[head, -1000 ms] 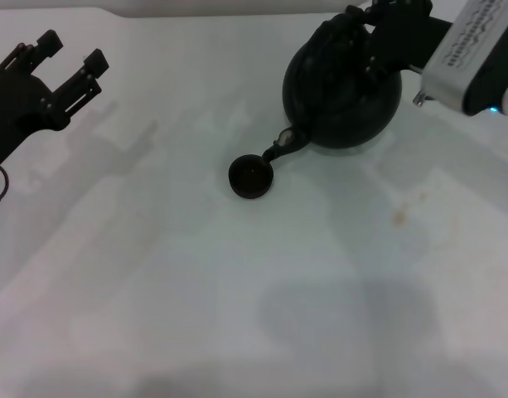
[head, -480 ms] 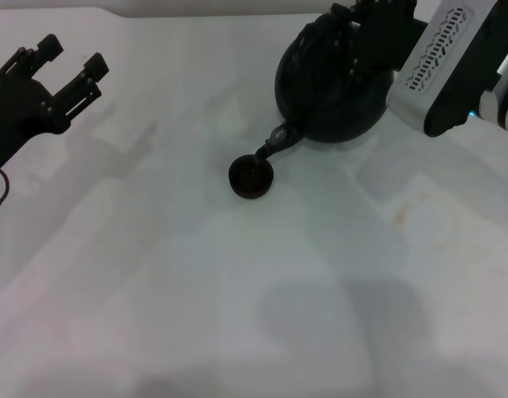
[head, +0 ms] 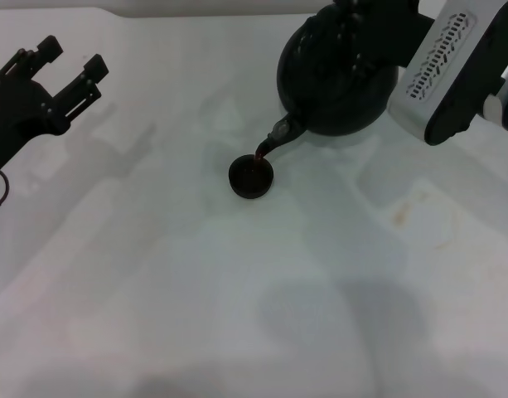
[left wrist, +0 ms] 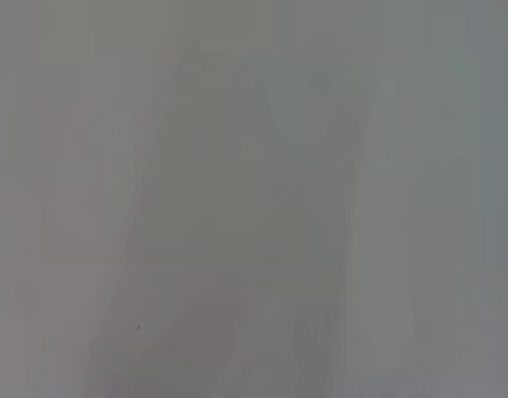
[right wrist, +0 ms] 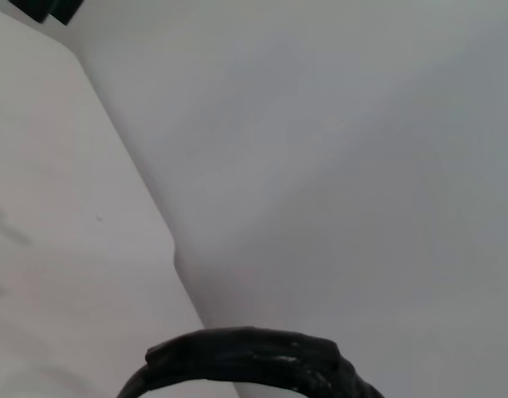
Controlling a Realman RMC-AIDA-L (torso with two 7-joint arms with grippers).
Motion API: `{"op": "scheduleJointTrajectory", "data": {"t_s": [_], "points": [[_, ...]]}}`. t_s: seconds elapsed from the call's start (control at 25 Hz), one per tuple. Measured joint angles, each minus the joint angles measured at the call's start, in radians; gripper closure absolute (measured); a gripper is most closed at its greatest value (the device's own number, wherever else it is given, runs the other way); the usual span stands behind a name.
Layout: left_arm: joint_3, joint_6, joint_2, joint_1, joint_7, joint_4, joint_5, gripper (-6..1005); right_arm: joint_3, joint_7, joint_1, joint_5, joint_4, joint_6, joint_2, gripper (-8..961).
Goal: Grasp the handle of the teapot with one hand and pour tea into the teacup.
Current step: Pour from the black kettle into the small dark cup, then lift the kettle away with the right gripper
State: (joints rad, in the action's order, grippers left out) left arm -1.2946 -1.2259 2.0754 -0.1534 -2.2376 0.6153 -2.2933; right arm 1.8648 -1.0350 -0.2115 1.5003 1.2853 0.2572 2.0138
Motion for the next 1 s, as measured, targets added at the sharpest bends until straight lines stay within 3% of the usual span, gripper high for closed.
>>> {"op": "scheduleJointTrajectory", "data": {"t_s": [1.0], "points": [[0.001, 0.003, -0.001, -0.002, -0.003, 0.0, 0.0, 232, 0.043, 0.045, 0.03, 0.0, 0.039, -0.062, -0.001, 846]]}}
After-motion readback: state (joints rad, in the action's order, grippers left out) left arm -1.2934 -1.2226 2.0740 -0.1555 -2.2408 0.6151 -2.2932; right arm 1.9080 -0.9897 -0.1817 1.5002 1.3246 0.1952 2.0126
